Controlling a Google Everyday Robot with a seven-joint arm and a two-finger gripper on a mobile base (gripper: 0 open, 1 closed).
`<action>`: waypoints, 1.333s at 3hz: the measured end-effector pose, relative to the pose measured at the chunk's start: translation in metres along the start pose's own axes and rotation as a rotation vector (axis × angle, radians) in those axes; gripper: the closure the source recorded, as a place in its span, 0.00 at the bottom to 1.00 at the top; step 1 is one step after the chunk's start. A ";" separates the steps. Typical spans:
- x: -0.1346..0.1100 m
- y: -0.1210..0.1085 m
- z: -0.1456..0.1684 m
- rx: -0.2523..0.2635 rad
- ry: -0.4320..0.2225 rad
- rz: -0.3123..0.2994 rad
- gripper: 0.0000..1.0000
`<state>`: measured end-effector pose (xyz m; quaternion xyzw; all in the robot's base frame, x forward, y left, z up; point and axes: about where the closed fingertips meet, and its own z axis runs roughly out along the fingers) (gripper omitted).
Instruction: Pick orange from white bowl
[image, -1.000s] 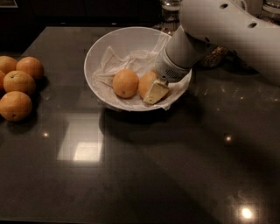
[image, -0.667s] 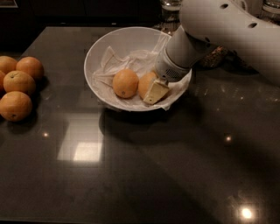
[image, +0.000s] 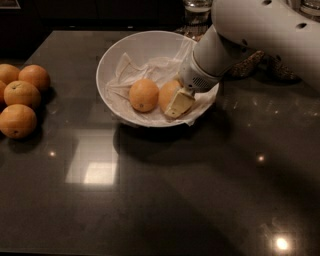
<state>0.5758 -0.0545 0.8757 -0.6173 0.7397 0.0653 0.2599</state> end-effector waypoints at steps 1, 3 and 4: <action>-0.014 -0.002 -0.025 0.016 -0.053 -0.023 1.00; -0.055 -0.004 -0.074 0.068 -0.184 -0.160 1.00; -0.055 -0.004 -0.074 0.068 -0.184 -0.160 1.00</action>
Offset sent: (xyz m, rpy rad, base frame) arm -0.0106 0.0033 0.0978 0.1473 -0.1668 0.1263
